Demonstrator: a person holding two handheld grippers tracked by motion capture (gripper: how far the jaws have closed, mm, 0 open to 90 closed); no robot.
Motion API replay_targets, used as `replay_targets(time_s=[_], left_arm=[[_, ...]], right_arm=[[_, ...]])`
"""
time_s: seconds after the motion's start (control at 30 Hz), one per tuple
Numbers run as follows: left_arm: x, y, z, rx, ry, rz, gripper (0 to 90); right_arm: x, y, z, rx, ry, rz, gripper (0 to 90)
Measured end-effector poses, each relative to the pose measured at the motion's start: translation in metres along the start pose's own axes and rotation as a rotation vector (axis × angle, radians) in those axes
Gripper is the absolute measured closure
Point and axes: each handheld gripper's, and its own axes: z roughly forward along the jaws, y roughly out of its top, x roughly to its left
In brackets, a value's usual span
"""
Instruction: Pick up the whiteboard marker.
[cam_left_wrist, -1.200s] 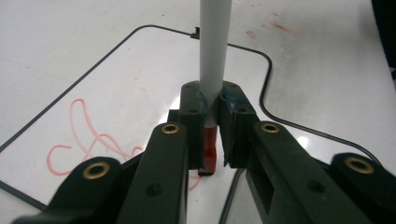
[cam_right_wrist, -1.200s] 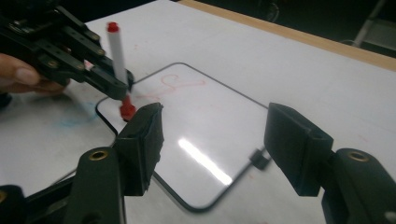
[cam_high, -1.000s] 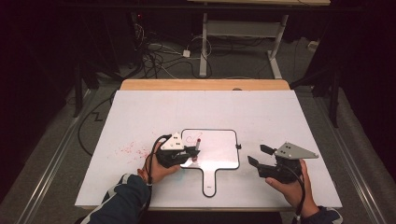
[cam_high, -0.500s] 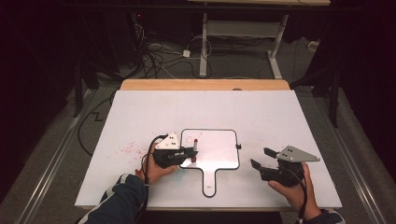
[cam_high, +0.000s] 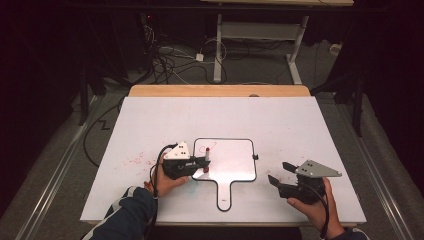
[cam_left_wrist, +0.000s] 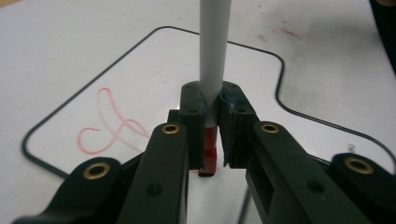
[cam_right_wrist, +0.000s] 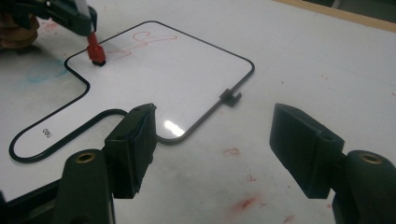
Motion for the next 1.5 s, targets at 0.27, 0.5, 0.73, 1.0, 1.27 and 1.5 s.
replay_targets(time_s=[0.27, 0.5, 0.73, 1.0, 1.27, 1.5], left_arm=[[-0.010, 0.001, 0.003, 0.003, -0.057, 0.008, 78.7], [0.000, 0.000, -0.001, 0.004, 0.003, 0.012, 78.6], [0.012, -0.001, 0.001, -0.013, 0.025, -0.040, 78.7], [-0.009, -0.009, -0.008, -0.009, -0.043, -0.018, 78.6], [-0.011, -0.004, -0.005, 0.009, -0.010, 0.032, 78.6], [0.006, -0.002, 0.000, -0.008, 0.011, -0.011, 78.7]], right_arm=[[0.006, -0.005, 0.001, 0.003, -0.036, -0.055, 26.3], [0.011, -0.006, 0.004, 0.007, -0.036, -0.089, 26.2], [0.012, -0.005, 0.008, 0.006, -0.027, -0.101, 26.2], [0.011, -0.006, 0.006, 0.006, -0.027, -0.103, 26.3], [0.012, -0.005, 0.007, 0.006, -0.023, -0.108, 26.3], [0.010, -0.005, 0.007, 0.004, -0.021, -0.101, 26.3]])
